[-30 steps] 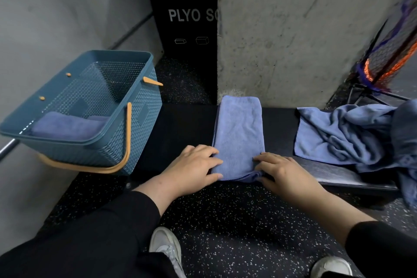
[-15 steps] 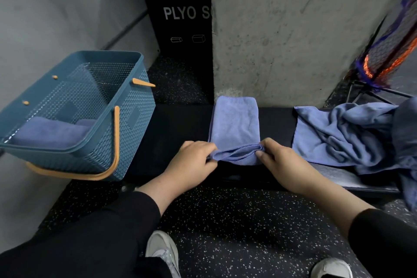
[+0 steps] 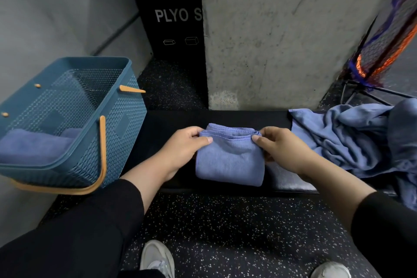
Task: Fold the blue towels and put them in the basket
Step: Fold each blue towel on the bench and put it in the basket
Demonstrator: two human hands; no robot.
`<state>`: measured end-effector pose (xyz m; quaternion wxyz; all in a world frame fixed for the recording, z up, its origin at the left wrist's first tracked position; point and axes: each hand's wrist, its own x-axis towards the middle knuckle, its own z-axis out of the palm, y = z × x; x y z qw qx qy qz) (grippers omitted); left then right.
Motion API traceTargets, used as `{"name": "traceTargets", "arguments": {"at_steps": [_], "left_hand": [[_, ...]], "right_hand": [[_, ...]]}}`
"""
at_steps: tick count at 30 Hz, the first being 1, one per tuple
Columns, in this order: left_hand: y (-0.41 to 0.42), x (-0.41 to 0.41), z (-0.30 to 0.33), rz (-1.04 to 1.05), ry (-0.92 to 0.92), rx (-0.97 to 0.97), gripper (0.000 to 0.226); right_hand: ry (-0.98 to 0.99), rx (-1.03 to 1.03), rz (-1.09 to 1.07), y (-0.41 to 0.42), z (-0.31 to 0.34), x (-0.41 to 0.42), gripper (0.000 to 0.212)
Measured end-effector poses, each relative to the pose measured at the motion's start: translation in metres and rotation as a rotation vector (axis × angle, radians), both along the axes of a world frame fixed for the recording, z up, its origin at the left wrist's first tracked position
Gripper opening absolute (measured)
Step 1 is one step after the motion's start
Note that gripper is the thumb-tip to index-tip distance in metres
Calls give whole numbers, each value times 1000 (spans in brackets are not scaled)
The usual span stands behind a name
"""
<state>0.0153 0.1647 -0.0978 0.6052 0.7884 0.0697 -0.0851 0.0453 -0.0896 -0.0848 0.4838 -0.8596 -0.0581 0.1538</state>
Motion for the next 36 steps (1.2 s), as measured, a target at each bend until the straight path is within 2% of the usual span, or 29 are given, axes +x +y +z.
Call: {"name": "traceTargets", "arguments": {"at_steps": [5,7,9,12,15,17,19,22,31,36], "left_hand": [[-5,32,-4,85,28,3,33],[-11,42,0,226,-19,161,45],[-17,48,6,321,-104,260,44],[-22,46,-1,142,-265,466,30],[-19,38,-19,-168,-347,717,30],[-20,35,-26,-344,-293,872,41],[-21,33,-31,-463,-204,996,54],[-20,33,-40,-497,-85,1051,65],[-20,31,-47,-467,-58,1078,69],[-25,31,-46,-452,-51,1108,68]], "right_hand": [[-29,-12,-115,7,-3,35,29],[-108,-174,-133,7,-13,49,33],[-212,-341,-169,6,-27,57,43],[-467,-385,-149,3,-39,50,36],[-625,-344,44,7,-39,36,29],[-617,-401,196,14,-41,26,28],[-486,-565,339,20,-46,18,45],[-305,-759,426,19,-54,13,67],[-303,-648,402,9,-62,16,66],[-668,-498,305,-2,-62,11,39]]}}
